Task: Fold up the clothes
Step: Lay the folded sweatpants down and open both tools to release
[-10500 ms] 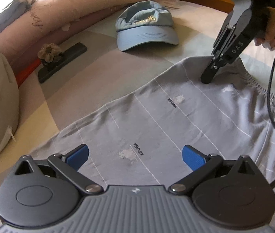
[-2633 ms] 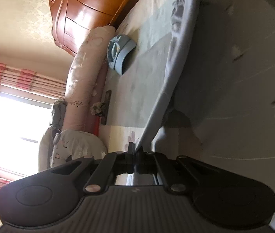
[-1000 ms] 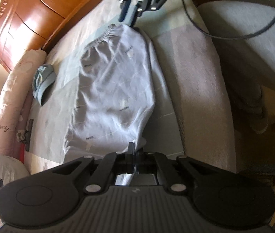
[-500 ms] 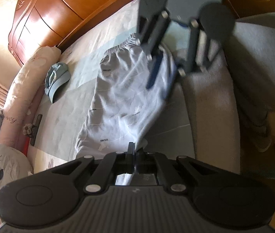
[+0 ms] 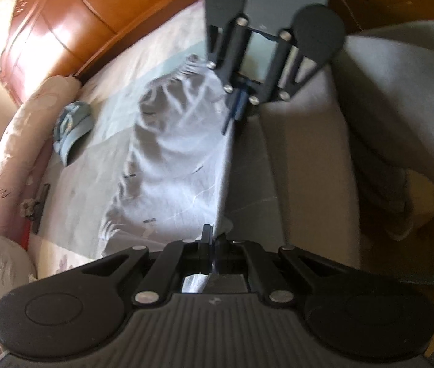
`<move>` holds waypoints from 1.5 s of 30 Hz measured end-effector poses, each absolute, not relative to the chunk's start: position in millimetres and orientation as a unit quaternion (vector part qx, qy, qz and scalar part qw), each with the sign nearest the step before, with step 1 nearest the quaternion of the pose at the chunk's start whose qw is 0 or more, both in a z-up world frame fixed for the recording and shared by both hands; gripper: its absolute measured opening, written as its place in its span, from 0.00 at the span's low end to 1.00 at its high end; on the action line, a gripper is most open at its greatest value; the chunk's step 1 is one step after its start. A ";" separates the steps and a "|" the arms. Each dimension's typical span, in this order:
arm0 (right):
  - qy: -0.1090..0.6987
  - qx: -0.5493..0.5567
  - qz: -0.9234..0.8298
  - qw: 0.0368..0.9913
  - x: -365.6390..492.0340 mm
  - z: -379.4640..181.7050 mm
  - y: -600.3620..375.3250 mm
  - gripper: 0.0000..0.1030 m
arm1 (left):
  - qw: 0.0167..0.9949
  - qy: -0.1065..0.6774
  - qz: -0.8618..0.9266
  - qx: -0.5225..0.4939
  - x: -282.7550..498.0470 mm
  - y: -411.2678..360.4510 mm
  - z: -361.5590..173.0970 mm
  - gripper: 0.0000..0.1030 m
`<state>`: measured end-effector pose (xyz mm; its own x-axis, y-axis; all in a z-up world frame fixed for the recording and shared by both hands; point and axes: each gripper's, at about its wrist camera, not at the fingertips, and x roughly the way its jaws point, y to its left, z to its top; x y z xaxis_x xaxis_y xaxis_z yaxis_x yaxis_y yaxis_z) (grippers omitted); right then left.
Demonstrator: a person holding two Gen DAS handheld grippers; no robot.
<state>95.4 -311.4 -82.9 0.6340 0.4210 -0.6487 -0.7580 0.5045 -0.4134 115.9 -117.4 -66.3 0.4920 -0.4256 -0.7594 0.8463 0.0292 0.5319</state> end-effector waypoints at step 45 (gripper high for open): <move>0.338 0.270 0.100 0.896 138.2 -108.8 -463.5 0.39 | 0.845 0.323 -0.340 0.255 134.2 -128.3 -81.4 0.10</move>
<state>138.2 -463.5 -108.8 0.7511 0.3614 -0.5525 0.0039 0.8344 0.5511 134.2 -128.3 -81.4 0.5596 -0.4104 -0.7201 0.7402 0.6383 0.2114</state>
